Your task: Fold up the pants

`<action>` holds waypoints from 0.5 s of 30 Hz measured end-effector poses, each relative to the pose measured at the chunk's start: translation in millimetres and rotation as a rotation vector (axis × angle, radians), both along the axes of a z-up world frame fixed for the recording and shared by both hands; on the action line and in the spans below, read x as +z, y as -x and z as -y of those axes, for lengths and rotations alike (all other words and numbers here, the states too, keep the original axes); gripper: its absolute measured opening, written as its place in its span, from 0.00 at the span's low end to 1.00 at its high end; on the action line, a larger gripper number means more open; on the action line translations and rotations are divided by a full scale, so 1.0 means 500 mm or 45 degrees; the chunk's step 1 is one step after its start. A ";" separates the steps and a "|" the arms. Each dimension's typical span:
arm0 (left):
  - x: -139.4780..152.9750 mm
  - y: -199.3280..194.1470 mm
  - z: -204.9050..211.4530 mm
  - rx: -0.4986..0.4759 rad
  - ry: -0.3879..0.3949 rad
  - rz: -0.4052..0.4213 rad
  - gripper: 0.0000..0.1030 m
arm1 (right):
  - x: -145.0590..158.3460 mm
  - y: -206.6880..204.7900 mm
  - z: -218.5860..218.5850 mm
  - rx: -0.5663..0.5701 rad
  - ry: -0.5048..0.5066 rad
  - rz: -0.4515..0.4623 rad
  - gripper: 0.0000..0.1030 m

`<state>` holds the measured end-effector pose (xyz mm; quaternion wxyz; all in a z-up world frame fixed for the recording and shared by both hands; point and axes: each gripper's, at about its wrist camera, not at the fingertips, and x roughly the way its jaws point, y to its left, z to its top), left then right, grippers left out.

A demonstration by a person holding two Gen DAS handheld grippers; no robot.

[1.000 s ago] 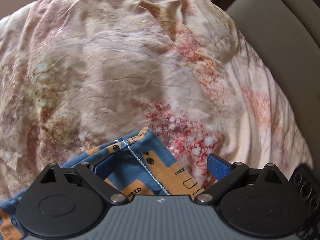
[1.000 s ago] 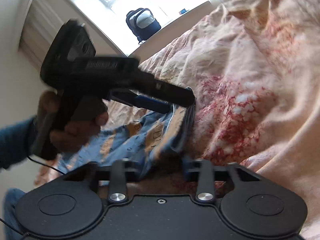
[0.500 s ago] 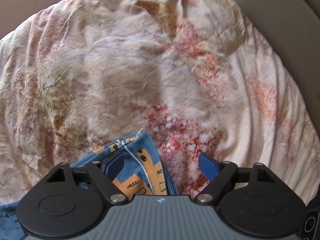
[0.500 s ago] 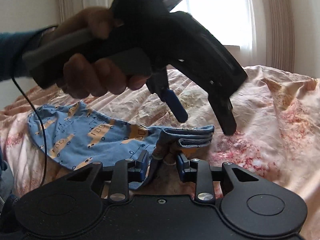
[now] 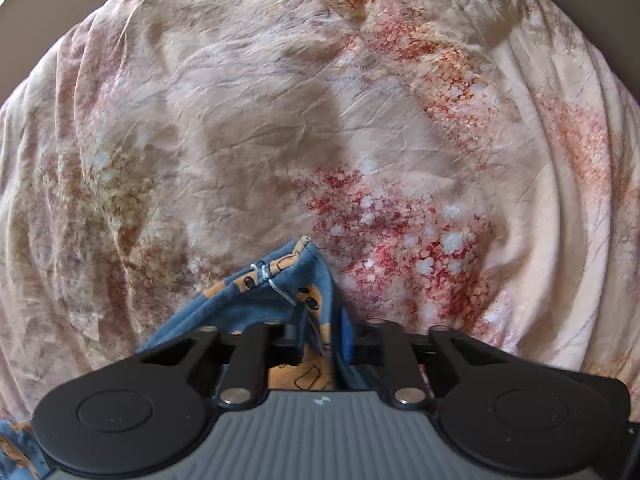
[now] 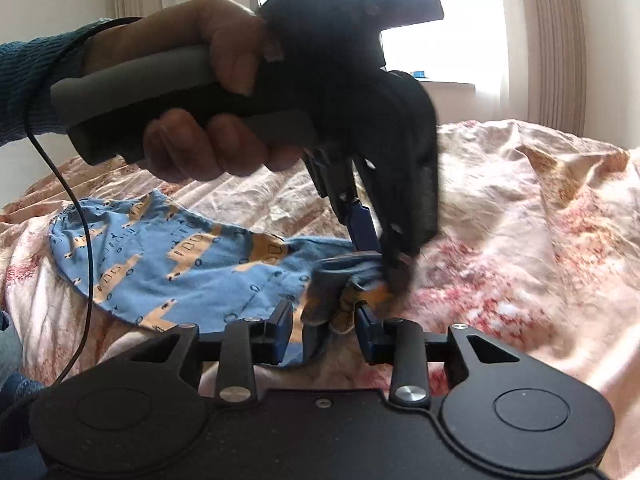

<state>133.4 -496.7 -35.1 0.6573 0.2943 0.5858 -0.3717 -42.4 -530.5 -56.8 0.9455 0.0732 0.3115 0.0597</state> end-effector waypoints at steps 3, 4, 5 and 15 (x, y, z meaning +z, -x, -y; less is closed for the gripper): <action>0.004 -0.002 -0.011 0.015 0.034 -0.013 0.12 | -0.007 -0.002 0.017 -0.034 -0.048 -0.037 0.55; 0.006 -0.004 -0.017 0.029 0.053 -0.026 0.11 | -0.009 -0.005 0.022 -0.036 -0.069 -0.052 0.56; 0.011 -0.007 -0.022 0.044 0.068 -0.042 0.11 | -0.009 -0.009 0.024 -0.030 -0.084 -0.061 0.56; 0.059 -0.047 -0.098 0.214 0.203 -0.137 0.09 | 0.031 -0.050 -0.045 0.049 0.151 -0.089 0.30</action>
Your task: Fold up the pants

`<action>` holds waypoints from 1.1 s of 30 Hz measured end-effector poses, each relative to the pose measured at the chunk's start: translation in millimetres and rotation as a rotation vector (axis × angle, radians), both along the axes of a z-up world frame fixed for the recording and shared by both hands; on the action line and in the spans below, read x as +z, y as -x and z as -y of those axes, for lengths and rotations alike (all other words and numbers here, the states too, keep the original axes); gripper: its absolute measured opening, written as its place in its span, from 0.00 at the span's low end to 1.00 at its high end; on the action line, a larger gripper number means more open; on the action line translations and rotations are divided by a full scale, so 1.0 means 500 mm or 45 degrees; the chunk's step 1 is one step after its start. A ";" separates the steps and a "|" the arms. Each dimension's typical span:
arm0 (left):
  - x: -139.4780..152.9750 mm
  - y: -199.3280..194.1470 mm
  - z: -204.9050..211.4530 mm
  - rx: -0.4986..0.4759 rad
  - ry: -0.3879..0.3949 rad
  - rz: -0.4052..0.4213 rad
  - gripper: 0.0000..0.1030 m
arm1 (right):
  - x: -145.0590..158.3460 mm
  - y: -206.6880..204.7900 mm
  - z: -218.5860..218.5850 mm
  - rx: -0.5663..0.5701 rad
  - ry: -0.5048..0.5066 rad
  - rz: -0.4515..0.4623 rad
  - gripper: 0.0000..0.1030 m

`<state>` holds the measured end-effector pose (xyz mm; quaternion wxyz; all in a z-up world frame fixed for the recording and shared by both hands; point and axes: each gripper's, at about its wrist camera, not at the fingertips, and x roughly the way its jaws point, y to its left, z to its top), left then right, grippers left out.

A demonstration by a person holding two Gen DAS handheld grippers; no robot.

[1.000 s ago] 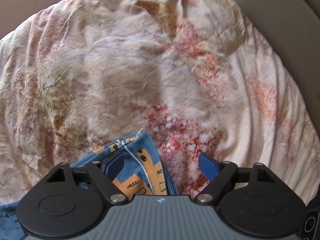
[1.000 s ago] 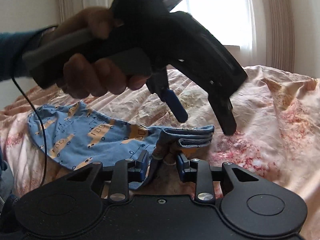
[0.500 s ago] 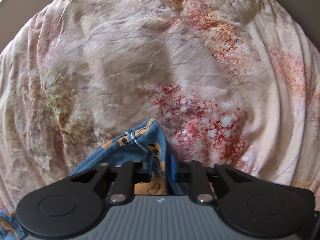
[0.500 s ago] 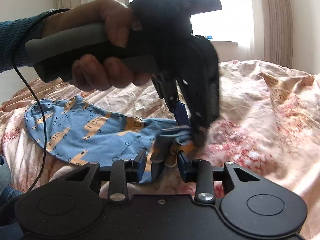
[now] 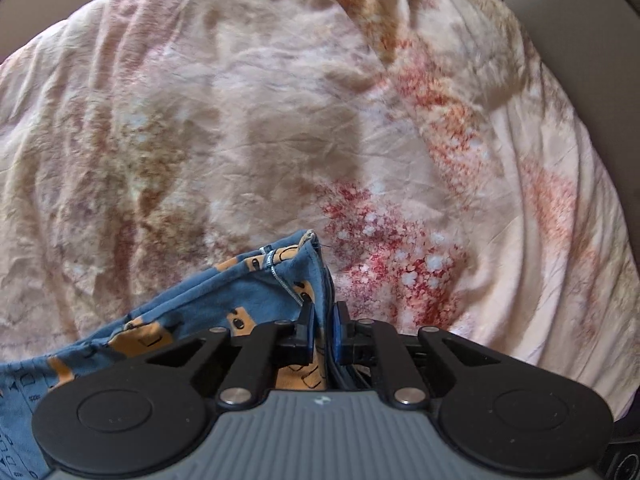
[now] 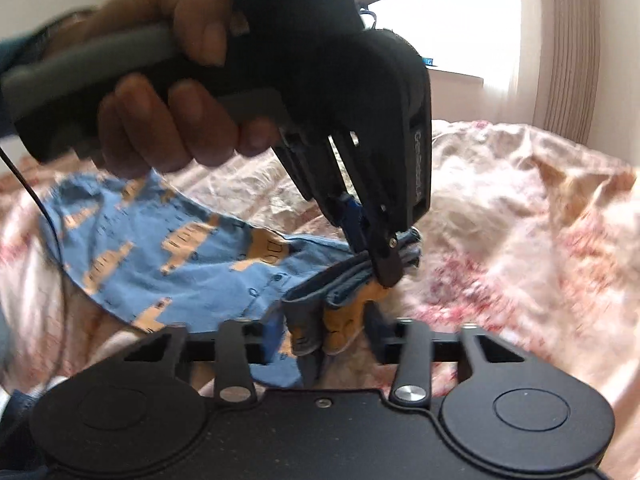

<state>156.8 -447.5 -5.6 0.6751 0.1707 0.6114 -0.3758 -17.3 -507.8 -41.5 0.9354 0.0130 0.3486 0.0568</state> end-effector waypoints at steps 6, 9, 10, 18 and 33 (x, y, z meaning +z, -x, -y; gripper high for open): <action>0.043 -0.013 -0.076 0.081 0.120 -0.025 0.08 | 0.037 0.001 -0.052 0.051 0.147 0.005 0.16; 0.073 -0.017 -0.141 0.095 0.218 -0.013 0.08 | 0.064 -0.003 -0.100 0.118 0.234 0.025 0.15; 0.085 -0.016 -0.171 0.096 0.256 0.001 0.08 | 0.073 -0.006 -0.117 0.144 0.258 0.033 0.15; 0.114 -0.033 -0.411 0.237 0.387 0.086 0.08 | 0.110 -0.029 -0.306 0.446 0.517 0.105 0.15; -0.043 -0.083 -0.735 0.471 0.422 0.114 0.09 | -0.010 -0.090 -0.635 0.805 0.722 0.084 0.14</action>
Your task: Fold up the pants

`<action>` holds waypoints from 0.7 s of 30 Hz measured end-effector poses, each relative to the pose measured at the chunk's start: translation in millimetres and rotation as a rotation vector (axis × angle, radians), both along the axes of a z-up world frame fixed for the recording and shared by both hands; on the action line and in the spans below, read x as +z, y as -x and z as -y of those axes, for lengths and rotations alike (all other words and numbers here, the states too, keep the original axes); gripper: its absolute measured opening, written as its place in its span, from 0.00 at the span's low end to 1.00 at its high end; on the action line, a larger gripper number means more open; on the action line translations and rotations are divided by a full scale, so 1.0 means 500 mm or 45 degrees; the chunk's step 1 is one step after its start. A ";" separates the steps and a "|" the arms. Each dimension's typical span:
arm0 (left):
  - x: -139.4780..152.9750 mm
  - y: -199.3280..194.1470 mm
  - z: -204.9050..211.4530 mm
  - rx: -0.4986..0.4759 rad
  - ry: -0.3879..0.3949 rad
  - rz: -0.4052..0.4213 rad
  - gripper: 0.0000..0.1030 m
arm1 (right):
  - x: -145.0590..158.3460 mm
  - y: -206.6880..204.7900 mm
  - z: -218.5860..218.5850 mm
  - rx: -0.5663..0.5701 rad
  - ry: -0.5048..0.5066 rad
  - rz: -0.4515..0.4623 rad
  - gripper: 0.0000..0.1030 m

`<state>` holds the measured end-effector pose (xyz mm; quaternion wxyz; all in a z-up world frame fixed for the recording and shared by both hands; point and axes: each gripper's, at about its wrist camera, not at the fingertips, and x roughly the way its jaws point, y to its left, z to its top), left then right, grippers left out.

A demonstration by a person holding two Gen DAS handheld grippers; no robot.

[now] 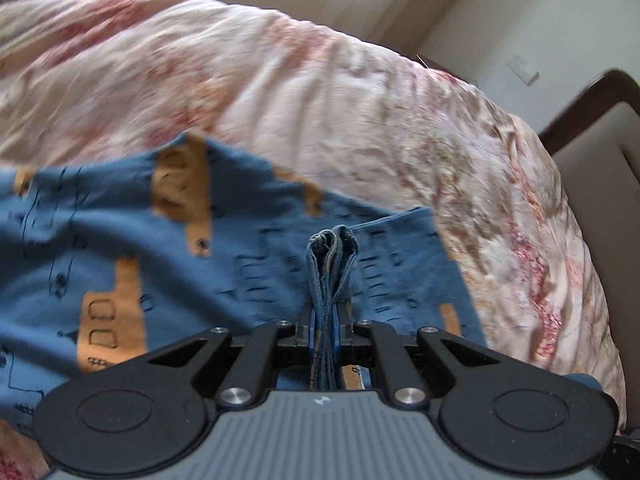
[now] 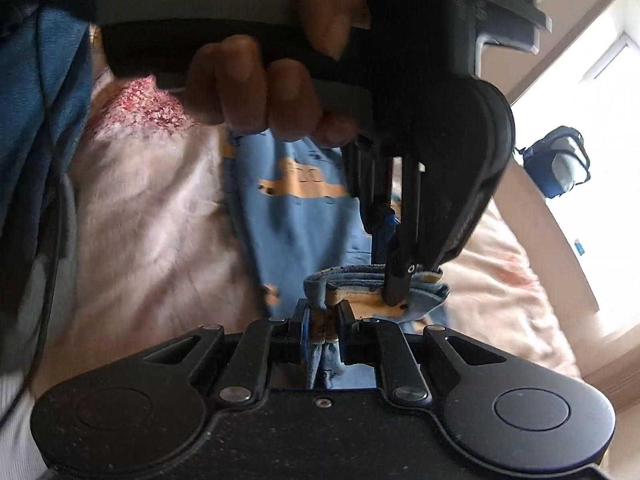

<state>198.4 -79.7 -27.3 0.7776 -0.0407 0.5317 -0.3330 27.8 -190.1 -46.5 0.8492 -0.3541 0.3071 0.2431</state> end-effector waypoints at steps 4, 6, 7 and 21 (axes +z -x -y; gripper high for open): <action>-0.029 -0.015 -0.009 -0.038 0.002 -0.028 0.09 | -0.034 -0.020 -0.015 -0.107 -0.107 -0.056 0.14; -0.035 -0.018 -0.008 -0.059 -0.007 -0.032 0.09 | -0.040 -0.016 -0.018 -0.093 -0.076 -0.044 0.14; -0.037 -0.018 -0.009 -0.069 -0.011 -0.028 0.10 | -0.043 -0.016 -0.018 -0.089 -0.073 -0.048 0.15; -0.057 -0.017 -0.015 -0.041 -0.021 -0.040 0.12 | -0.060 -0.039 -0.008 -0.106 -0.126 -0.108 0.18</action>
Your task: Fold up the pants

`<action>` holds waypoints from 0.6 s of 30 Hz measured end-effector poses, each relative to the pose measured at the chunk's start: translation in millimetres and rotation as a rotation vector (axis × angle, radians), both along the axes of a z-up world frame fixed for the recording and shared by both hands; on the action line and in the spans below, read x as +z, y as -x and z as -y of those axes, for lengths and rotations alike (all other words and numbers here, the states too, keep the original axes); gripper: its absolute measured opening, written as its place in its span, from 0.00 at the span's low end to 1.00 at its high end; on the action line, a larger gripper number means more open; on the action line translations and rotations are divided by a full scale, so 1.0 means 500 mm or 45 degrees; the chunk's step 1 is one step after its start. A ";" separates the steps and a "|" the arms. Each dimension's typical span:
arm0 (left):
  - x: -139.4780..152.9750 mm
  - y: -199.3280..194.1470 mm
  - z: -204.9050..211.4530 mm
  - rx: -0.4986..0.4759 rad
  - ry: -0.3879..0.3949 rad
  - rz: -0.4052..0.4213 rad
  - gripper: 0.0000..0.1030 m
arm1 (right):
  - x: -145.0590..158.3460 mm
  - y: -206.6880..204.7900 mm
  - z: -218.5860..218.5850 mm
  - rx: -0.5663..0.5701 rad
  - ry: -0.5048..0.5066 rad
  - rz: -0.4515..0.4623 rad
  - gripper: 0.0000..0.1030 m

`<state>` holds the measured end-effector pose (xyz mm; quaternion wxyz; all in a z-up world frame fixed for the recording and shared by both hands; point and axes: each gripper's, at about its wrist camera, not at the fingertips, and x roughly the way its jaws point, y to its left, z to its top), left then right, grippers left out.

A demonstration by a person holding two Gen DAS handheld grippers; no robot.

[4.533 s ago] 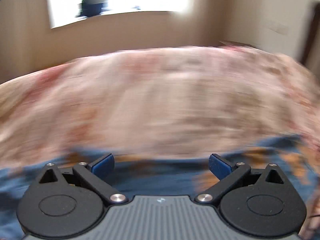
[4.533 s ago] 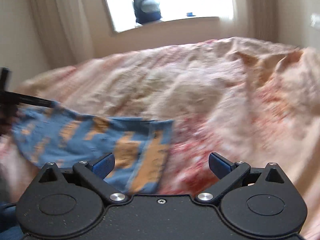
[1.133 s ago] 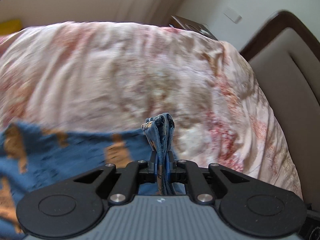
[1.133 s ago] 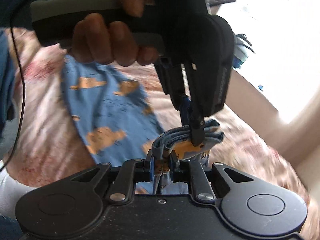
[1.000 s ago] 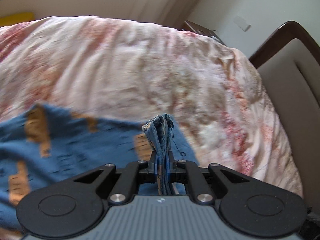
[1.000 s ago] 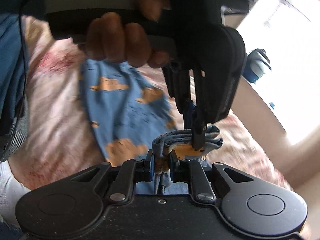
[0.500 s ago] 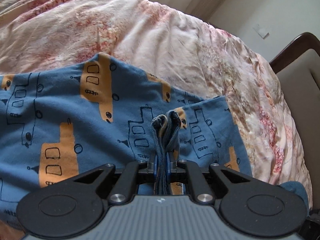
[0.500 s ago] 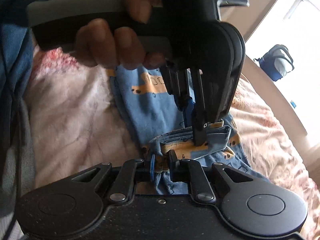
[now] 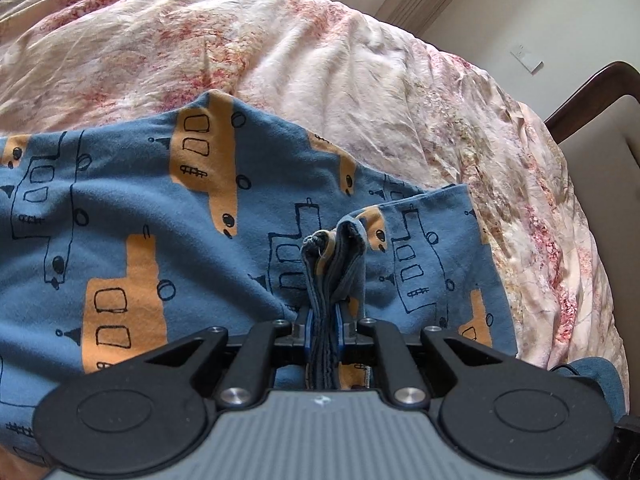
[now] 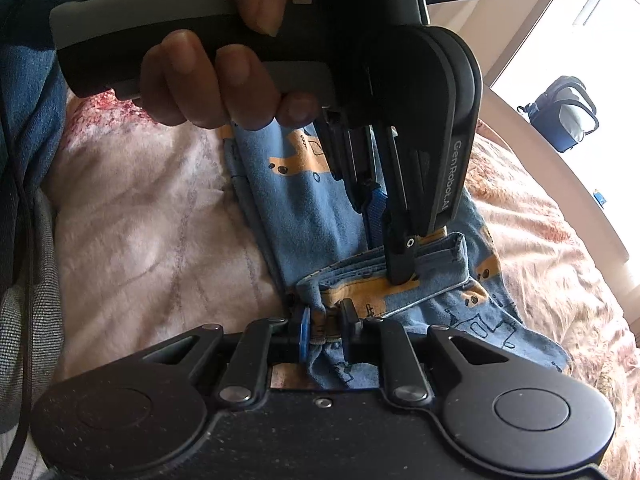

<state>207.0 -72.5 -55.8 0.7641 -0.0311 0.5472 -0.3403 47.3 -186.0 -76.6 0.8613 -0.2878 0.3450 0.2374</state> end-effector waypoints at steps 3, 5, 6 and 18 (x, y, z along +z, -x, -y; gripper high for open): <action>0.001 0.001 0.001 -0.001 -0.005 0.009 0.12 | -0.002 0.004 -0.001 0.005 0.009 0.007 0.18; 0.001 0.002 0.000 -0.006 -0.009 0.014 0.12 | -0.004 0.006 -0.003 0.008 0.015 0.012 0.18; 0.001 0.002 0.001 -0.008 -0.010 0.015 0.12 | -0.004 0.007 -0.004 0.009 0.017 0.013 0.18; -0.003 -0.002 -0.001 -0.001 -0.004 0.001 0.12 | -0.004 0.005 -0.002 0.011 0.013 0.011 0.18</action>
